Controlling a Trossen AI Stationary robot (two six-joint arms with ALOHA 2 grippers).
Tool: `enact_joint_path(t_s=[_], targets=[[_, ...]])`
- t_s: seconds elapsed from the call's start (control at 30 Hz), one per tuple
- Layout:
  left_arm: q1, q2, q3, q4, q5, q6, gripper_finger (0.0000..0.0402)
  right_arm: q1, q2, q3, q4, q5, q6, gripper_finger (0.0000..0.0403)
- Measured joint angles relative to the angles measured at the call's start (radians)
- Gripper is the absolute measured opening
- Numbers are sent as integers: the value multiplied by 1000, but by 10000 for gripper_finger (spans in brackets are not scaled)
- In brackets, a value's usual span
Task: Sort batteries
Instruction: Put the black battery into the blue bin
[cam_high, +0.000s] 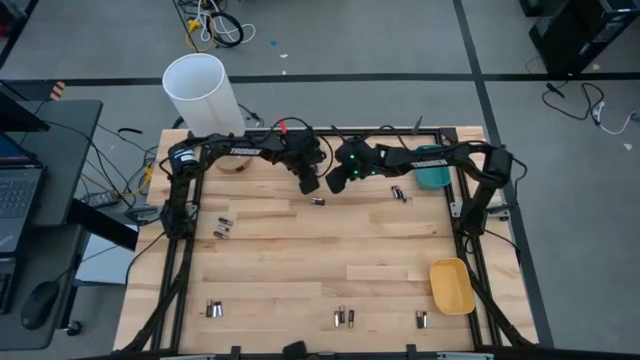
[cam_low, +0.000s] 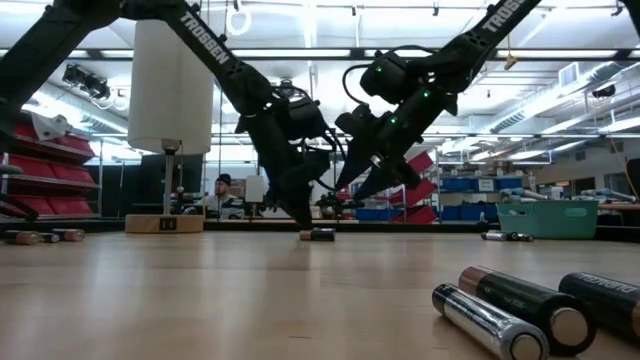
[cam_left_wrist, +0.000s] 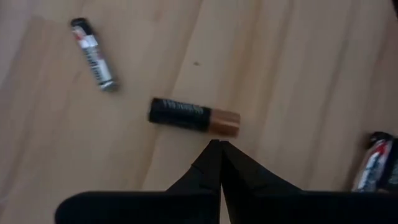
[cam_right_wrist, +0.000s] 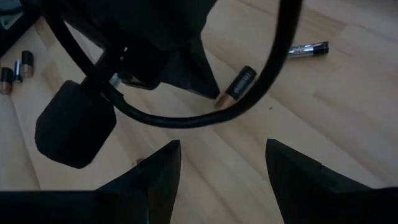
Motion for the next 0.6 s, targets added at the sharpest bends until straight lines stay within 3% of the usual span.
enact_joint_path(t_s=[0.13, 0.27, 0.47, 0.6], targets=[[-5, 0, -3, 37, 29, -11, 14, 0, -30, 0, -60, 30, -39, 220], [-5, -1, 38, -59, 29, -21, 14, -6, -38, 0, -100, 101, -86, 220], [-2, -4, 141, -281, 30, -11, 15, -24, 21, 0, -37, 77, -86, 220], [-1, -64, 139, -310, 32, 33, 15, -36, 59, 0, -19, 70, -57, 220]])
